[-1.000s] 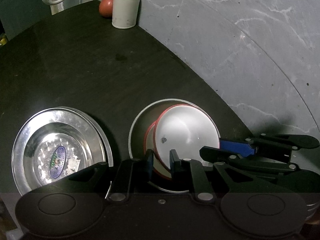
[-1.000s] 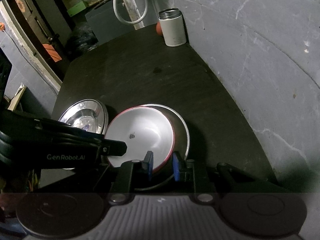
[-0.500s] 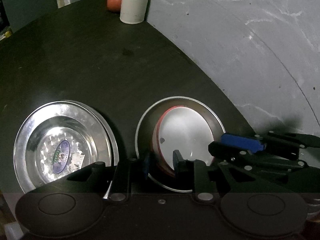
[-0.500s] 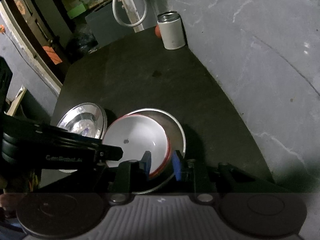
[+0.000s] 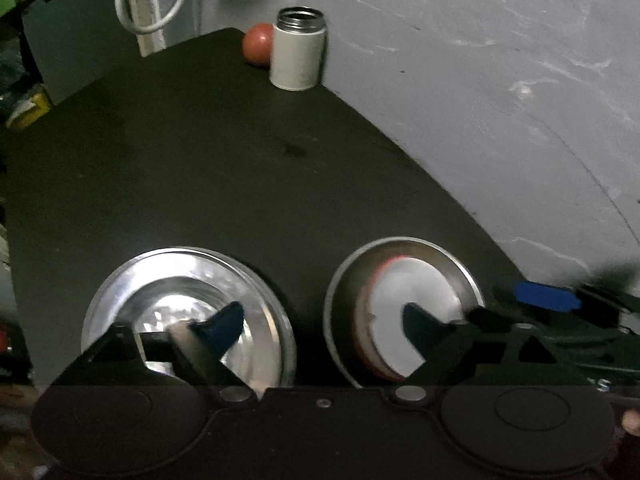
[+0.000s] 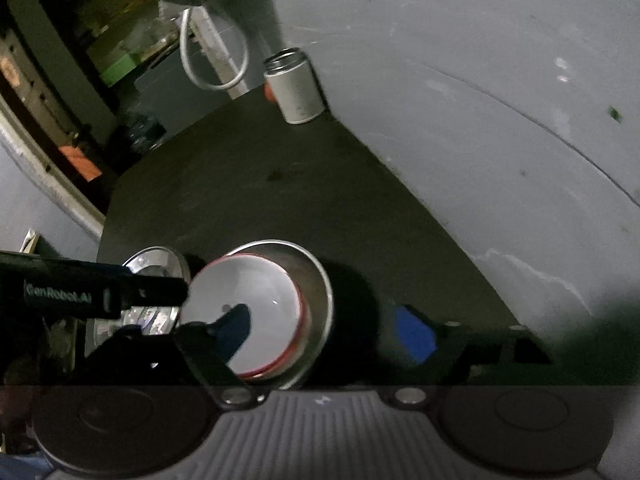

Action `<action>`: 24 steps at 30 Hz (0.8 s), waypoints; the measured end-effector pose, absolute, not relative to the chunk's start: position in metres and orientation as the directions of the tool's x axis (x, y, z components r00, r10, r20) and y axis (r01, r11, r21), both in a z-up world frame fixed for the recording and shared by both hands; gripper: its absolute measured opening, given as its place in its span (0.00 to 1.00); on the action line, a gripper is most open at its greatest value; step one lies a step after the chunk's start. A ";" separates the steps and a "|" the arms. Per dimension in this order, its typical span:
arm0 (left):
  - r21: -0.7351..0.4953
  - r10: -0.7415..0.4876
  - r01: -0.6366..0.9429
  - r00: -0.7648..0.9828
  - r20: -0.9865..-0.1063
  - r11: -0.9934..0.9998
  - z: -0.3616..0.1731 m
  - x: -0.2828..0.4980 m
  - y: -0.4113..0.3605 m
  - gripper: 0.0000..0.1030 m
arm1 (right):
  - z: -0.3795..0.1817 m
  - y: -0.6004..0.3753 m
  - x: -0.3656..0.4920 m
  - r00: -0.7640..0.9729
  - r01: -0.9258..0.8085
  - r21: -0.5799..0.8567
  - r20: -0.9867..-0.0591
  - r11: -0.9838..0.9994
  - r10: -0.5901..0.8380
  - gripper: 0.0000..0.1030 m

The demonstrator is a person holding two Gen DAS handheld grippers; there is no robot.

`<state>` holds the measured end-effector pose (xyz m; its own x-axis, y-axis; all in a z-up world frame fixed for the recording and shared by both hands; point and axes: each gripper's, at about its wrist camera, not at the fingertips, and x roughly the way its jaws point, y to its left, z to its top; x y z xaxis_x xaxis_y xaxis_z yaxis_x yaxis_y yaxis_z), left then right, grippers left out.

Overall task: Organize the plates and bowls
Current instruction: 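Open both tools and pull them back from the bowl stack, then reach both tools to the steel bowl rim and clamp it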

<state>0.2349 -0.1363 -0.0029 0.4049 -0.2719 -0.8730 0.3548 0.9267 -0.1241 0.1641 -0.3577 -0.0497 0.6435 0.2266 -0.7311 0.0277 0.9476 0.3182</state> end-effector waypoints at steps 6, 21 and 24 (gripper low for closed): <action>-0.032 -0.209 0.382 0.432 -0.878 0.924 -0.003 0.250 -0.127 0.98 | -0.058 -0.361 0.153 0.642 0.098 0.329 -0.742 0.939 0.193 0.94; 0.089 -0.245 0.678 0.381 -0.892 0.730 -0.025 0.277 -0.141 0.99 | -0.072 -0.353 0.123 0.617 0.285 0.316 -0.783 0.905 0.080 0.97; 0.082 -0.266 0.719 0.358 -0.895 0.690 -0.031 0.279 -0.146 0.99 | -0.073 -0.347 0.122 0.612 0.304 0.311 -0.788 0.900 0.065 0.97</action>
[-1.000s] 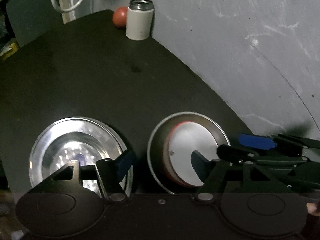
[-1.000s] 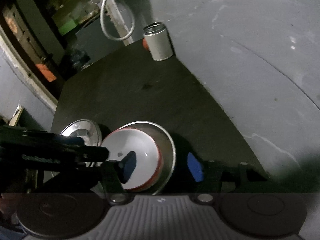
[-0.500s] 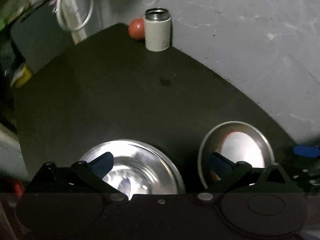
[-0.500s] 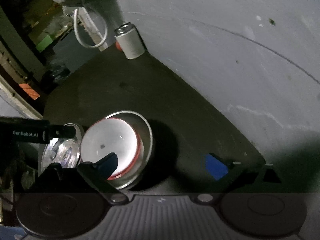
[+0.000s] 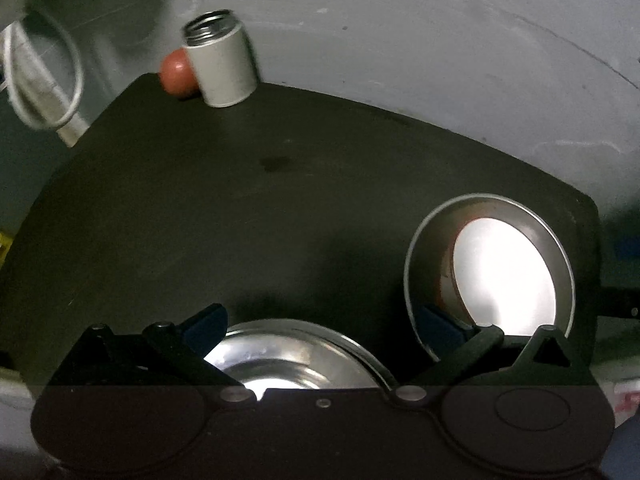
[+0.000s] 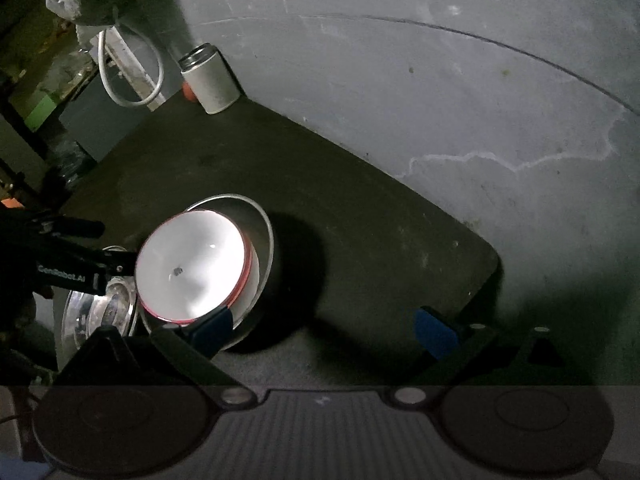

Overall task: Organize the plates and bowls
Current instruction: 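Reach both tools to the steel bowl rim and clamp it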

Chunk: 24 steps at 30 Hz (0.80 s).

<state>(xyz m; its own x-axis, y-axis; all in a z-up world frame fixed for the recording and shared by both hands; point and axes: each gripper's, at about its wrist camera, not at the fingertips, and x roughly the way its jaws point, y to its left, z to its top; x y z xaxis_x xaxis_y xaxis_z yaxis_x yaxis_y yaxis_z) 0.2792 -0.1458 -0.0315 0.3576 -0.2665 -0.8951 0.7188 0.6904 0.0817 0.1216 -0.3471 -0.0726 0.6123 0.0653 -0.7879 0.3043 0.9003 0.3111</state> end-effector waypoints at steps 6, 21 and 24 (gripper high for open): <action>0.076 -0.292 0.775 0.325 -0.899 0.628 -0.041 0.284 -0.153 0.94 | -0.073 -0.340 0.122 0.605 0.318 0.294 -0.795 0.901 0.046 0.97; -0.008 -0.341 0.785 0.260 -0.904 0.620 -0.048 0.288 -0.155 0.75 | -0.073 -0.330 0.132 0.580 0.341 0.248 -0.815 0.907 0.005 0.93; -0.032 -0.355 0.783 0.244 -0.903 0.621 -0.049 0.287 -0.157 0.64 | -0.073 -0.329 0.134 0.574 0.347 0.229 -0.819 0.910 -0.013 0.92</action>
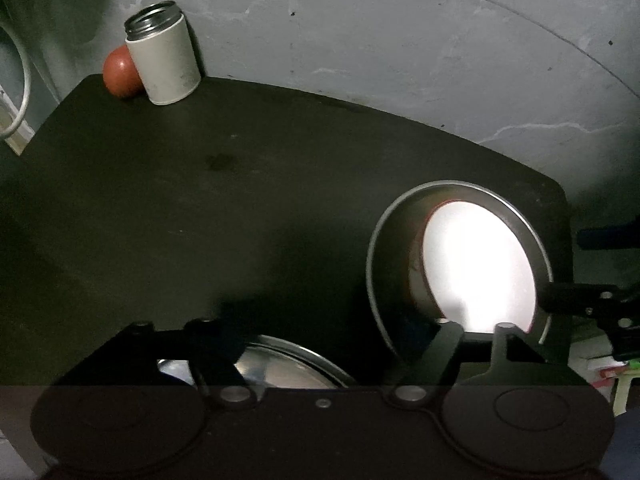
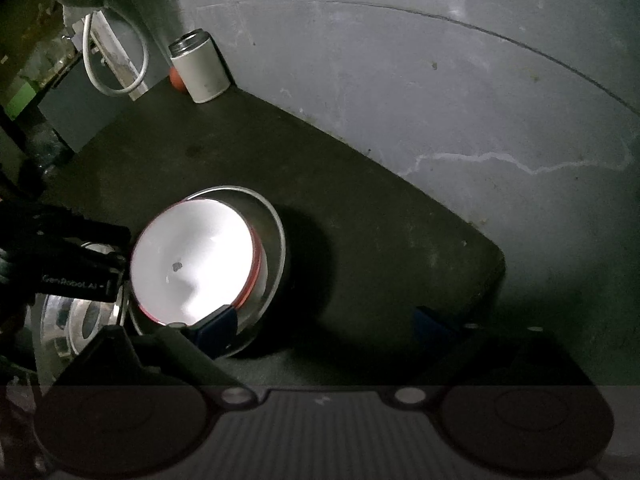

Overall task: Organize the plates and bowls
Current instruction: 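Reach both tools to the steel bowl rim and clamp it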

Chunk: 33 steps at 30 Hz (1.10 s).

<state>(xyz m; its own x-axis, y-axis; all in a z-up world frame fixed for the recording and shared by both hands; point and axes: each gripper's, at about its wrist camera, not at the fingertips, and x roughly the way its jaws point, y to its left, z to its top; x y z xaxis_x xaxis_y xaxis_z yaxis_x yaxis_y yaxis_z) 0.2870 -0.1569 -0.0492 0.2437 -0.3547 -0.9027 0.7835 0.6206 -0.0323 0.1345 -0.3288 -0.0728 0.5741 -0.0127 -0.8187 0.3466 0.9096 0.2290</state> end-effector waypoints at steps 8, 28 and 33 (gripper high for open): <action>-0.157 -0.422 0.766 0.160 -0.892 0.623 -0.054 0.283 -0.160 0.24 | -0.071 -0.326 0.133 0.582 0.341 0.238 -0.813 0.909 -0.005 0.79; -0.181 -0.414 0.693 0.184 -0.892 0.697 -0.052 0.271 -0.159 0.14 | -0.065 -0.326 0.153 0.544 0.422 0.257 -0.839 0.869 -0.016 0.37; -0.179 -0.410 0.682 0.191 -0.892 0.709 -0.052 0.269 -0.160 0.14 | -0.073 -0.329 0.164 0.524 0.447 0.251 -0.851 0.858 -0.024 0.37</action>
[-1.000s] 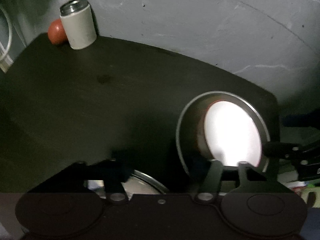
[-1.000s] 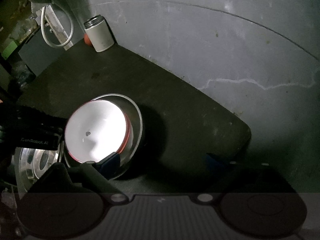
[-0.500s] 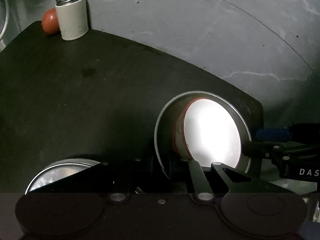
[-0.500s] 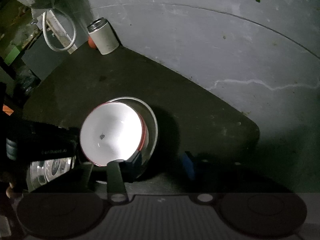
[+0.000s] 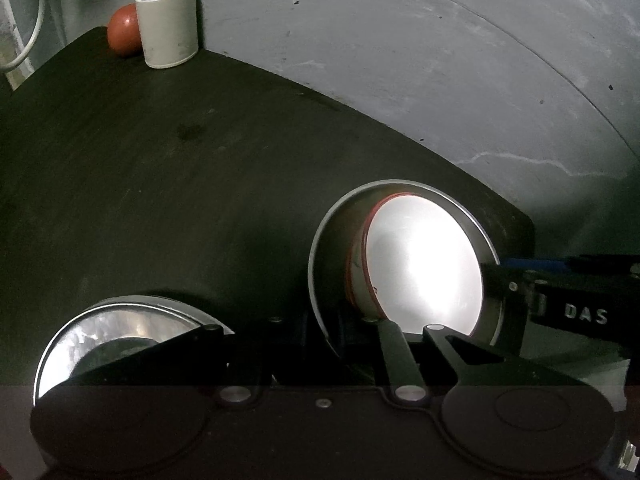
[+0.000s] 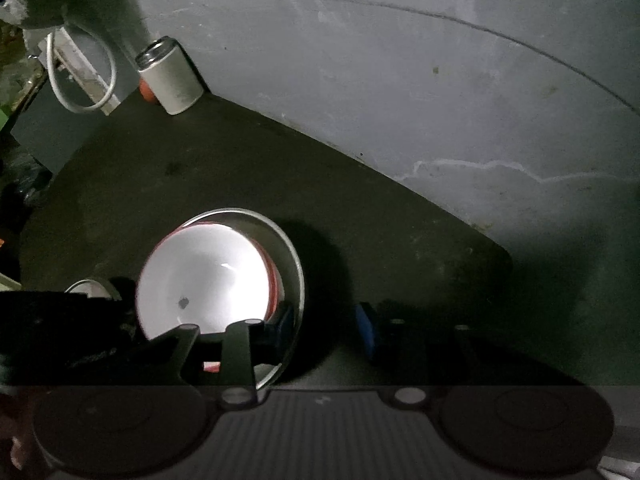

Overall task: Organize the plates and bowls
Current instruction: 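Reach both tools to the steel bowl rim and clamp it, then lift the steel bowl holding the white bowls with both tools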

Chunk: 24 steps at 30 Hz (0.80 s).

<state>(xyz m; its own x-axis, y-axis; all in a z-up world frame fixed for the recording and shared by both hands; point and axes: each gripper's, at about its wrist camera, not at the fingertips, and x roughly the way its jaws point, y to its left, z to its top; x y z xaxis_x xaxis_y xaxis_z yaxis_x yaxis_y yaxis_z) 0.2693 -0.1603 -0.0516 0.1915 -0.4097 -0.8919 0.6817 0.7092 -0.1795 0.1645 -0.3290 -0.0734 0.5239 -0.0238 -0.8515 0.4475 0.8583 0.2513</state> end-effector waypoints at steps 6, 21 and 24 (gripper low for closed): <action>-0.186 -0.411 0.667 0.196 -0.890 0.721 -0.052 0.269 -0.159 0.13 | -0.084 -0.336 0.166 0.539 0.454 0.310 -0.842 0.835 0.020 0.35; -0.194 -0.407 0.647 0.196 -0.892 0.738 -0.053 0.268 -0.155 0.12 | -0.089 -0.346 0.157 0.588 0.440 0.427 -0.802 0.790 0.106 0.13; -0.197 -0.409 0.645 0.195 -0.892 0.738 -0.054 0.268 -0.154 0.12 | -0.090 -0.347 0.157 0.598 0.440 0.457 -0.791 0.773 0.127 0.11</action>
<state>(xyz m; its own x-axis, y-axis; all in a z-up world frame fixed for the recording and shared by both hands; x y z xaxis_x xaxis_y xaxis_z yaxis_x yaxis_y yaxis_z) 0.2681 -0.1542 -0.0536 0.1949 -0.4088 -0.8916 0.6451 0.7382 -0.1974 0.1567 -0.3471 -0.0898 0.5979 0.1273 -0.7914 0.4399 0.7732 0.4567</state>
